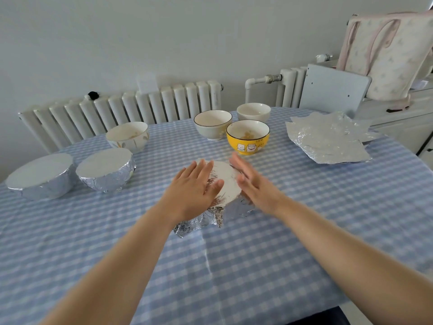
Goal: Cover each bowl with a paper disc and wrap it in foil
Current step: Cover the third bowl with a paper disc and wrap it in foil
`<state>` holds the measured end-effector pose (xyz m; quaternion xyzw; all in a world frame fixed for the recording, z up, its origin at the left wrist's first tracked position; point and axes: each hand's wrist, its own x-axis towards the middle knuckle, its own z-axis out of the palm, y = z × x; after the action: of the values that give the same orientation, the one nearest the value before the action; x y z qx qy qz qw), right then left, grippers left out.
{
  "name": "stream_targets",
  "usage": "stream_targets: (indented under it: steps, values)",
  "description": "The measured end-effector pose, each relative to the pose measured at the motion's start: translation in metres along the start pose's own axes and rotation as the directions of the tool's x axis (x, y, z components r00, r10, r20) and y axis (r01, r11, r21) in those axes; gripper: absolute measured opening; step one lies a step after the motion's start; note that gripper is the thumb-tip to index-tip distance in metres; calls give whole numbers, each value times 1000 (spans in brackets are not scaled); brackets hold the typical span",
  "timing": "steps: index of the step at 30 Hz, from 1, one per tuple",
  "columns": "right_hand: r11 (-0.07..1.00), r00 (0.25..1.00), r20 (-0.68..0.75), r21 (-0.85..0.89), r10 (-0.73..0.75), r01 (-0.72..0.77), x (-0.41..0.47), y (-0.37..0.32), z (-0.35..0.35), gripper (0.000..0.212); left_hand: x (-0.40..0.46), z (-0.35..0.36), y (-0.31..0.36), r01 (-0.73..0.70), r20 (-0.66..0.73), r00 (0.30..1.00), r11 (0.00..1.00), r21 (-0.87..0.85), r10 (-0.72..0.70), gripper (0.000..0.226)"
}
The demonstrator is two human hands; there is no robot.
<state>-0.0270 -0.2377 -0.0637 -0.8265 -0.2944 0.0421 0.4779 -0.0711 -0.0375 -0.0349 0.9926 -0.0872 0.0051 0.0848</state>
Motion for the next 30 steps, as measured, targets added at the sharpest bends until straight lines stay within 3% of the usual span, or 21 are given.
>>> stream_targets:
  steps: [2,5,7,10,13,19,23,27,30]
  values:
    - [993,974,-219,117,52,-27,3,-5,-1,69,0,1,0,6,-8,1000,1000,15,-6,73]
    - [977,851,-503,207,148,-48,6,-19,-5,35,2,3,-1,14,-20,1000,999,33,-13,71]
    - [982,852,-489,122,188,-147,9,-29,-3,27,3,4,-1,15,-27,1000,999,48,-14,69]
    - [963,879,-414,-25,235,-269,13,-35,9,32,3,5,-1,13,-38,999,999,52,-11,68]
    - [950,850,-475,-82,227,-300,13,-32,16,24,3,5,-1,10,-42,999,999,49,-8,76]
    - [949,815,-491,87,307,-305,13,-29,16,19,2,6,-3,23,-46,999,999,28,-22,71]
    - [943,810,-484,183,332,-277,14,-19,14,18,3,7,-3,24,-44,999,999,23,-23,89]
    - [930,808,-464,227,364,-289,13,-16,16,17,3,7,-2,28,-51,998,999,22,-27,84]
    - [919,806,-449,259,386,-296,12,-14,17,18,3,7,-2,26,-53,998,999,19,-25,97]
